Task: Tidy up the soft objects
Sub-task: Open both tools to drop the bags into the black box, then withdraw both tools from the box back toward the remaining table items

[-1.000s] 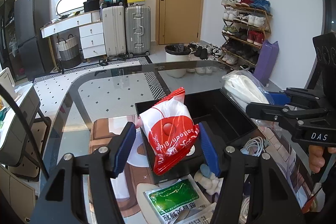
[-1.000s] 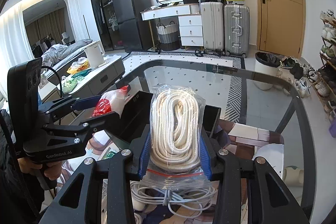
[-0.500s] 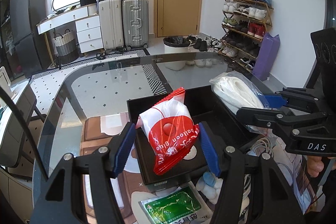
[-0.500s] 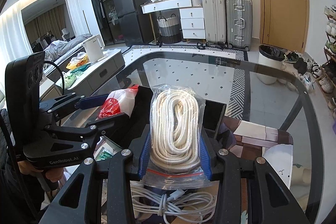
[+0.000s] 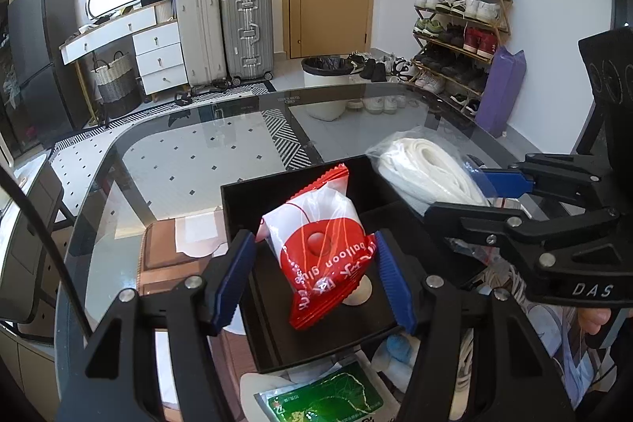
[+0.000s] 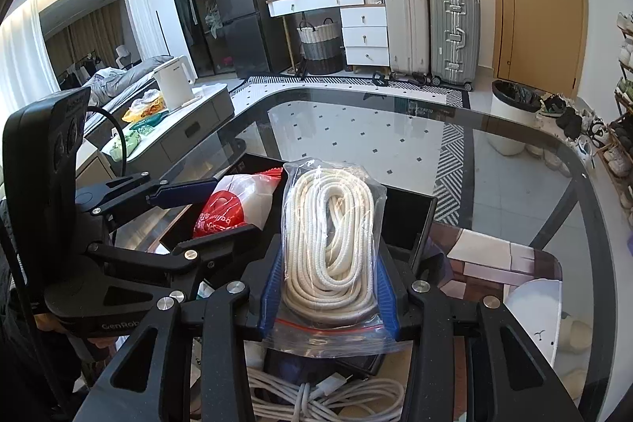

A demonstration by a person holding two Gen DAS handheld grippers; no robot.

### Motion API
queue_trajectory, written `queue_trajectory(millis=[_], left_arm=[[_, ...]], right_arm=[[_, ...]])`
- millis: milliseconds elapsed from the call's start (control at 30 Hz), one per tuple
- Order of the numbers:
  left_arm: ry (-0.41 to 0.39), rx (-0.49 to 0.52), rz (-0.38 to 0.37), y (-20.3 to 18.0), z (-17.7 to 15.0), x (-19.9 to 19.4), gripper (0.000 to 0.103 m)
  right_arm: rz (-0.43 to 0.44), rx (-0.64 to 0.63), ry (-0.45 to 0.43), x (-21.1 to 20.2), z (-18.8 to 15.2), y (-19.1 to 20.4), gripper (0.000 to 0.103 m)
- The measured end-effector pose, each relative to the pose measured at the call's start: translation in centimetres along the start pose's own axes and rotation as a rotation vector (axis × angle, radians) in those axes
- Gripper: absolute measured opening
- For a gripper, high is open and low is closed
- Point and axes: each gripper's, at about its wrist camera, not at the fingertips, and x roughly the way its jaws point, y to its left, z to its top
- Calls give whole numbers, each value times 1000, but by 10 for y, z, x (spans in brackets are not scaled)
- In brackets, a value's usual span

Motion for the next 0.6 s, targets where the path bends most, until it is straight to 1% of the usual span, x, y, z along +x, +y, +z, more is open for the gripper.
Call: queue_trajectory(millis=[33,200,267,300,333,367,400,467,500,533,600], left_arm=[[2,0,0,0,0,1,63],[7,5,-4,-1,1,2,65],[8,5,-13,-1,1,0,69],[9,6,-14,-1,0,-2,70],[8,7,-14,-1,0,-4,73],[7,10,-17,-2,-1,-7,76],[3,11,-19,-3,-2,-10,79],[-10,21,-4,-6,-4,-20,91],[-16,25,9,-6,-5,-24,95],[-24,27,18,-6,-6,-28,102],[-43,18,19,-5,-10,-38,103]], right_arm=[[1,0,1,1,0,0,42],[6,-15,-32,-3,-2,4,63],[6,-18,-55,-10,-4,4,73],[0,-15,-63,-14,-5,4,75],[-1,-14,-69,-19,-6,4,81],[3,-13,-78,-25,-8,4,91],[2,-12,-83,-30,-10,4,95],[-7,-12,-98,-42,-15,4,101],[-11,-13,-104,-48,-18,4,102],[-18,-10,-110,-54,-22,4,102],[-24,-2,-110,-63,-29,4,102]])
